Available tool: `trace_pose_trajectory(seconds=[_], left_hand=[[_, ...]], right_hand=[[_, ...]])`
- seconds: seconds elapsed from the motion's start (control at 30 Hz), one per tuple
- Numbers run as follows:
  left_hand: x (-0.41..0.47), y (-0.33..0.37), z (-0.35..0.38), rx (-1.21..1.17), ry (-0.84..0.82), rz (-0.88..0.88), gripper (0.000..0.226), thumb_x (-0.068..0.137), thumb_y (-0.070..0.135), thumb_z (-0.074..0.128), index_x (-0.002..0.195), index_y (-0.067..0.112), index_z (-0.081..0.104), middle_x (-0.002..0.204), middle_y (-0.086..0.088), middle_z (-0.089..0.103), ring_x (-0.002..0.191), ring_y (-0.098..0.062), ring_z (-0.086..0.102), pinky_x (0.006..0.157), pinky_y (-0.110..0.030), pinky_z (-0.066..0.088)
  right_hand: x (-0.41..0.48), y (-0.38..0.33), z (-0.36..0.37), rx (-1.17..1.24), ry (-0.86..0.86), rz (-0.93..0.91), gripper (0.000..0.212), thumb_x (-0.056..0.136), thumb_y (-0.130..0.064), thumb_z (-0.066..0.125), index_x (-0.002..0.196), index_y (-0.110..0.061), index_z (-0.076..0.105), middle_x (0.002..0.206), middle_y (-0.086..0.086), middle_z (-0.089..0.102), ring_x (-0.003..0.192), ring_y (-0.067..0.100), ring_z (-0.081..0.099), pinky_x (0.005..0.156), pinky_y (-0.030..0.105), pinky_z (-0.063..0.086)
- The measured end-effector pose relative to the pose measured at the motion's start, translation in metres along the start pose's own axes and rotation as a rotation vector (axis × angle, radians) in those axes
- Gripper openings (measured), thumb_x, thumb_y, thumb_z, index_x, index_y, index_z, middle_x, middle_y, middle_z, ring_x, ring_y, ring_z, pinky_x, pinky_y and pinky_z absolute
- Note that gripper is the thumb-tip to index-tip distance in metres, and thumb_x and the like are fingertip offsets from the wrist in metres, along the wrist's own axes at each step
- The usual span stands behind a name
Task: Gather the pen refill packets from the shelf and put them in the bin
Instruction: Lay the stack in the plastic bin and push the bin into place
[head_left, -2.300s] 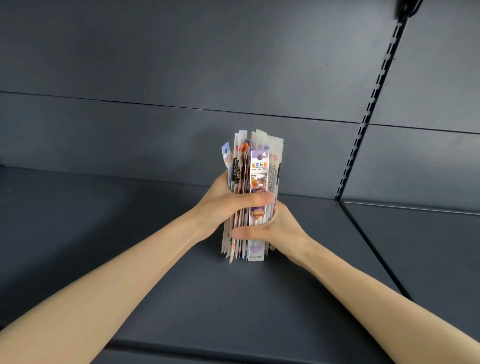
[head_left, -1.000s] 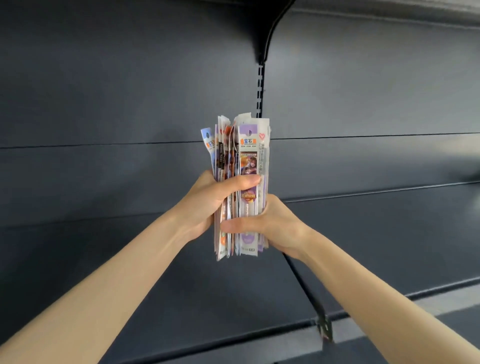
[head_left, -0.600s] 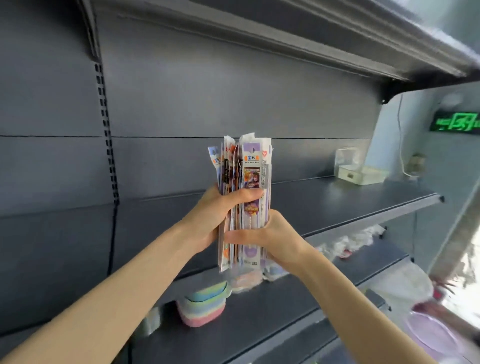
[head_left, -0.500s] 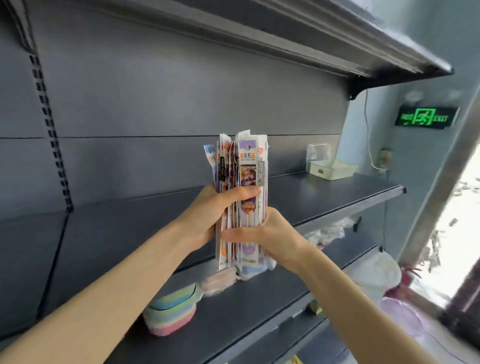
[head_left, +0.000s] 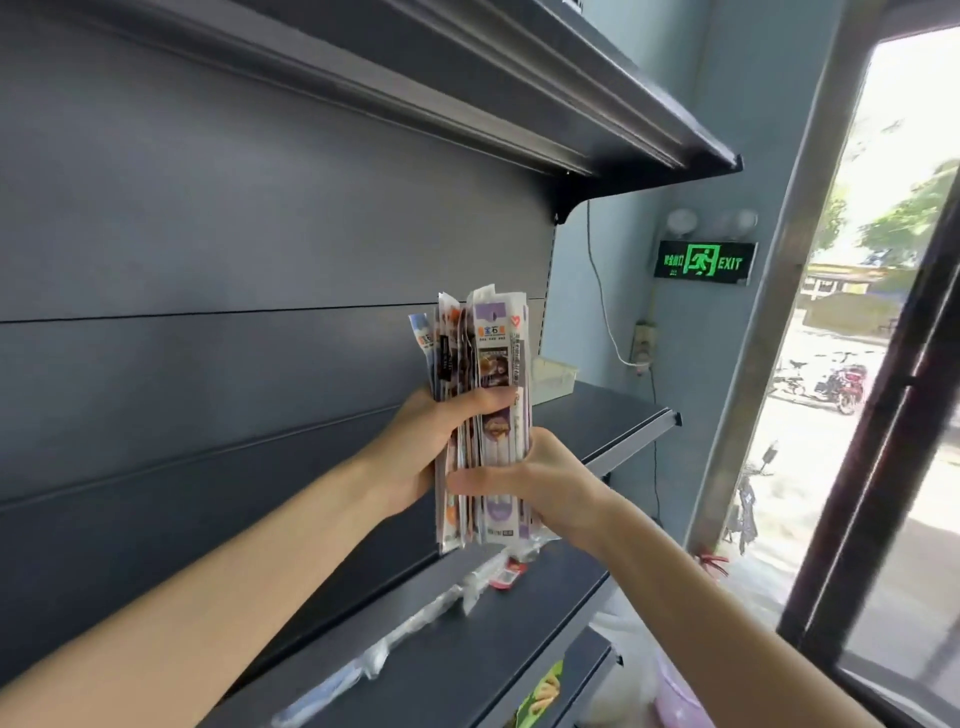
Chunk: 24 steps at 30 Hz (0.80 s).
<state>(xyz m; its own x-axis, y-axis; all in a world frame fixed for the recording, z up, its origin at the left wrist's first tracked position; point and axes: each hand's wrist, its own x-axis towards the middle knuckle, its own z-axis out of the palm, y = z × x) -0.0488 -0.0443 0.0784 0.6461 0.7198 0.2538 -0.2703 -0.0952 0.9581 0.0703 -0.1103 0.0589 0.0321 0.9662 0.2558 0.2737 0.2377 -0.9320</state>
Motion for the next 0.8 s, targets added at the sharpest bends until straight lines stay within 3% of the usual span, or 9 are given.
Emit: trace_pose_trajectory(seconds=[0.17,0.37,0.57,0.73,0.8], left_hand=[[0.094,-0.023,0.035,-0.019,-0.023,-0.004,0.018,0.082,0.016,0.065,0.099,0.018,0.068,0.089,-0.003,0.076,0.082,-0.019,0.072,0.071,-0.029,0.058],[0.198,-0.063,0.083,-0.013,-0.024,-0.005,0.031,0.078,0.018,0.067,0.109,0.017,0.066,0.096,-0.005,0.075,0.089,-0.021,0.071,0.077,-0.032,0.056],[0.277,-0.101,0.124,0.001,0.083,-0.001,0.028,0.079,0.018,0.067,0.107,0.019,0.067,0.095,-0.002,0.076,0.090,-0.020,0.071,0.082,-0.034,0.055],[0.332,-0.114,0.137,0.095,0.218,0.053,0.025,0.082,0.020,0.066,0.107,0.023,0.067,0.100,0.001,0.075,0.095,-0.016,0.070,0.086,-0.031,0.053],[0.352,-0.116,0.133,0.163,0.261,0.088,0.024,0.084,0.023,0.064,0.108,0.025,0.066,0.103,0.004,0.074,0.097,-0.011,0.069,0.083,-0.023,0.053]], right_hand=[[0.042,0.024,-0.081,-0.001,0.017,-0.001,0.023,0.074,0.001,0.074,0.087,-0.017,0.071,0.084,-0.001,0.074,0.078,0.014,0.071,0.076,0.028,0.056],[0.087,0.071,-0.182,0.015,0.015,-0.025,0.024,0.075,0.001,0.073,0.084,-0.021,0.070,0.080,-0.005,0.074,0.075,0.010,0.071,0.070,0.022,0.056],[0.136,0.120,-0.273,0.010,-0.085,-0.024,0.025,0.073,-0.001,0.076,0.088,-0.021,0.070,0.089,0.000,0.074,0.083,0.016,0.071,0.075,0.027,0.056],[0.189,0.138,-0.325,-0.036,-0.213,-0.061,0.030,0.068,-0.006,0.079,0.093,-0.021,0.068,0.085,-0.005,0.075,0.083,0.013,0.072,0.074,0.025,0.055],[0.213,0.142,-0.338,-0.077,-0.256,-0.073,0.025,0.071,-0.005,0.079,0.089,-0.022,0.070,0.084,-0.005,0.075,0.082,0.013,0.072,0.076,0.027,0.054]])
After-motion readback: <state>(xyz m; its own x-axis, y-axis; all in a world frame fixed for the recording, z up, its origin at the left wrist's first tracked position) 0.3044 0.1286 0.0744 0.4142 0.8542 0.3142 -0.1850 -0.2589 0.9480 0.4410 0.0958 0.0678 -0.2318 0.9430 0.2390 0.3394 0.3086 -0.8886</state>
